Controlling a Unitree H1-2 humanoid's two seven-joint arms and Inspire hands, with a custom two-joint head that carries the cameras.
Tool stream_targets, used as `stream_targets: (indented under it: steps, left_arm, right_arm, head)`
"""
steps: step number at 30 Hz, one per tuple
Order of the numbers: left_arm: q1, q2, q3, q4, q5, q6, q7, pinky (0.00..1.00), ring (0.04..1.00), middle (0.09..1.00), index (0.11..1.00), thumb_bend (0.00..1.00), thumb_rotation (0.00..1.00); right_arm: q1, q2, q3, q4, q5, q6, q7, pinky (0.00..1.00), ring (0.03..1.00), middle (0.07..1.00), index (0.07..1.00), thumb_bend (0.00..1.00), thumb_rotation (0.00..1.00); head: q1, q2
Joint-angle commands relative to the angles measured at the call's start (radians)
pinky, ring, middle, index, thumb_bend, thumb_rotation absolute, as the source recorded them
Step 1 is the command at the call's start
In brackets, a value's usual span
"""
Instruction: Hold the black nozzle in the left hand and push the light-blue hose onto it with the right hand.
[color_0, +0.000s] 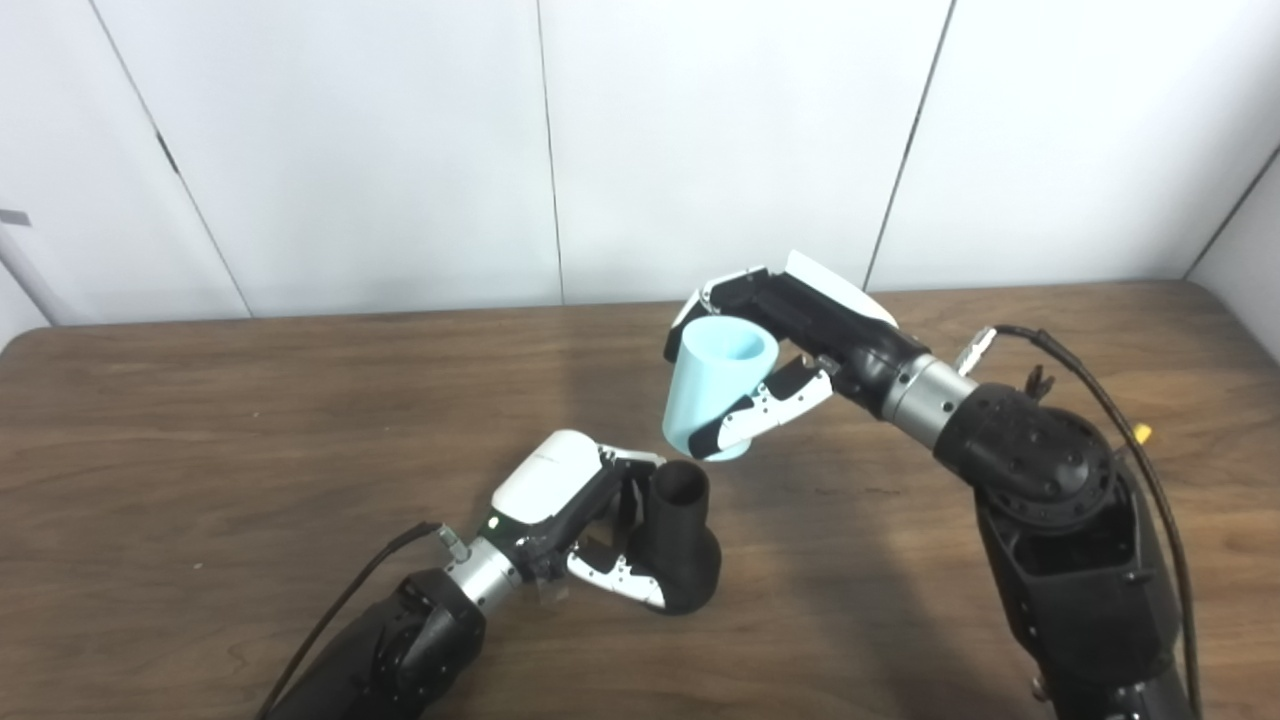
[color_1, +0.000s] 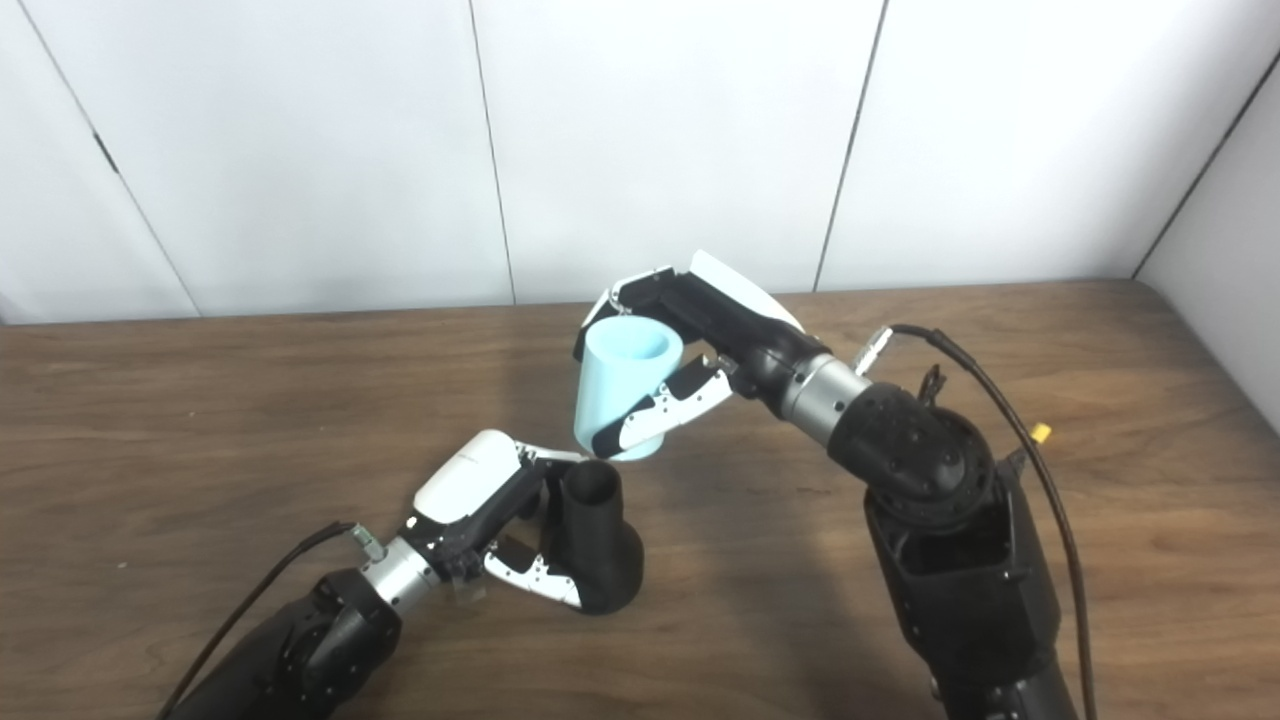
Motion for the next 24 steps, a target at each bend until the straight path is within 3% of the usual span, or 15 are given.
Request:
stream_targets:
  steps: [1,11,24]
  left_arm:
    - [0.118,-0.015,-0.051,0.082,0.045,0.042,-0.067,0.24,0.379,0.424,0.511,0.50,0.00]
    - [0.117,-0.011,-0.053,0.075,0.050,0.045,-0.068,0.25,0.379,0.426,0.513,0.50,0.00]
    - [0.116,-0.009,-0.051,0.059,0.041,0.065,-0.087,0.25,0.379,0.426,0.512,0.50,0.00]
  right_arm:
    - [-0.025,-0.015,0.002,-0.005,0.027,-0.029,-0.037,0.32,0.417,0.472,0.516,0.52,0.00]
    - [-0.014,-0.044,0.044,-0.001,0.051,-0.024,-0.063,0.32,0.419,0.470,0.517,0.52,0.00]
    - [-0.012,-0.116,0.104,-0.035,0.062,-0.003,-0.017,0.35,0.425,0.486,0.500,0.52,0.00]
  head:
    - [0.001,0.003]
    - [0.009,0.014]
    - [0.022,0.030]
